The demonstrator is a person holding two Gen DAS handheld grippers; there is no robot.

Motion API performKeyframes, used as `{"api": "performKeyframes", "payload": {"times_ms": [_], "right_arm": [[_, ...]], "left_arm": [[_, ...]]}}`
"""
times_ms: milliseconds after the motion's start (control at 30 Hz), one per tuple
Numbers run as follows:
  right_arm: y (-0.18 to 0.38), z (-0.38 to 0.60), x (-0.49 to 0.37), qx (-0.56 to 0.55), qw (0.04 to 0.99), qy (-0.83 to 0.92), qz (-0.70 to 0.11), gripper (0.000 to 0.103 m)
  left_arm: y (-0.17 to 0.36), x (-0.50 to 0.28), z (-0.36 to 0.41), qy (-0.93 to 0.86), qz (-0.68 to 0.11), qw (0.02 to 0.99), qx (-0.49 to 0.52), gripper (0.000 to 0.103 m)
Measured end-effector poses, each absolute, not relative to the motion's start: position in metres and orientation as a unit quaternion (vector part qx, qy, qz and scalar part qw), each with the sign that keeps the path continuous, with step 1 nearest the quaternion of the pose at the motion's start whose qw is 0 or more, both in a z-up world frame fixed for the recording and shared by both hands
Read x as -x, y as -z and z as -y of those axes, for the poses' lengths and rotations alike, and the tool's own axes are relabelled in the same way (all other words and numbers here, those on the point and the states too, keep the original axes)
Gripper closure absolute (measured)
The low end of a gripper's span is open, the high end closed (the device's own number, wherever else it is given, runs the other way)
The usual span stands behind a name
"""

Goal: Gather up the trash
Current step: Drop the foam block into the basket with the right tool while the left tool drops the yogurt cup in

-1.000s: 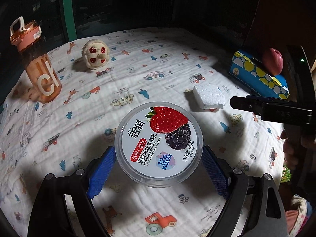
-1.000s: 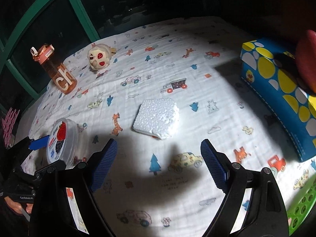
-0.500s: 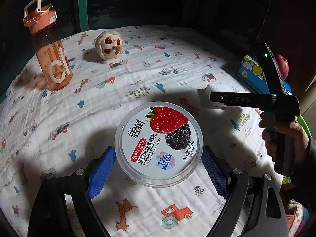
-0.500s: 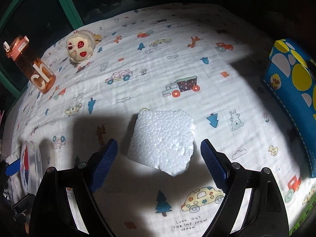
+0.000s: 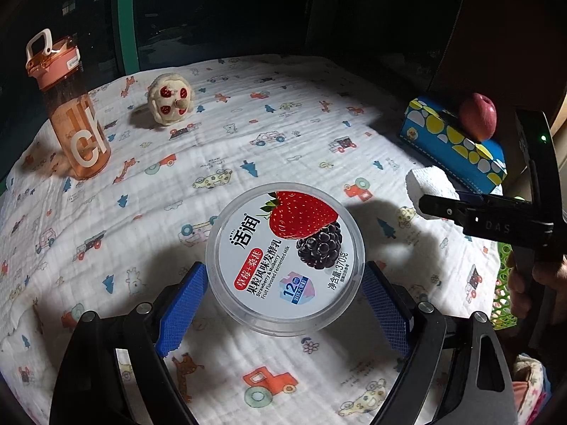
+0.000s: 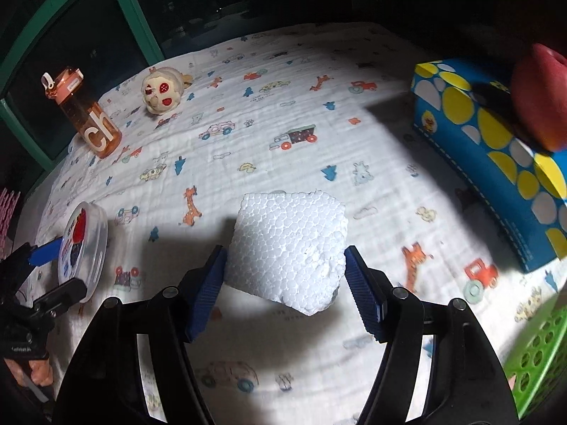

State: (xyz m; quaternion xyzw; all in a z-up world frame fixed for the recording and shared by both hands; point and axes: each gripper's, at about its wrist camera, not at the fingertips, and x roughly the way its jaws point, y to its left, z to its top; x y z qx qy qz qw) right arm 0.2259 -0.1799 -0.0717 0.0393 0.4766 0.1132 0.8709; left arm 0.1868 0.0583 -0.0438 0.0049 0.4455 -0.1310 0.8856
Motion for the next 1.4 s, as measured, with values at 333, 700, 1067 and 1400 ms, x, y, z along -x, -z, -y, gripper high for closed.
{"api": "performKeyframes", "payload": {"times_ms": [333, 700, 1067, 1400], "right_arm": [[0.047, 0.241, -0.146, -0.047, 0.889, -0.068, -0.451, 0.036], [0.033, 0.312, -0.071, -0.07, 0.901, 0.012, -0.428, 0.036], [0.035, 0.373, -0.028, -0.095, 0.896, 0.081, -0.426, 0.035], [0.043, 0.399, -0.009, -0.104, 0.891, 0.113, -0.428, 0.035]], "left_arm": [[0.02, -0.163, 0.003, 0.178, -0.422, 0.889, -0.012, 0.018], [0.005, -0.138, 0.079, 0.242, -0.405, 0.881, -0.025, 0.018], [-0.007, -0.121, 0.136, 0.285, -0.392, 0.874, -0.039, 0.018], [-0.013, -0.109, 0.174, 0.315, -0.385, 0.866, -0.051, 0.018]]}}
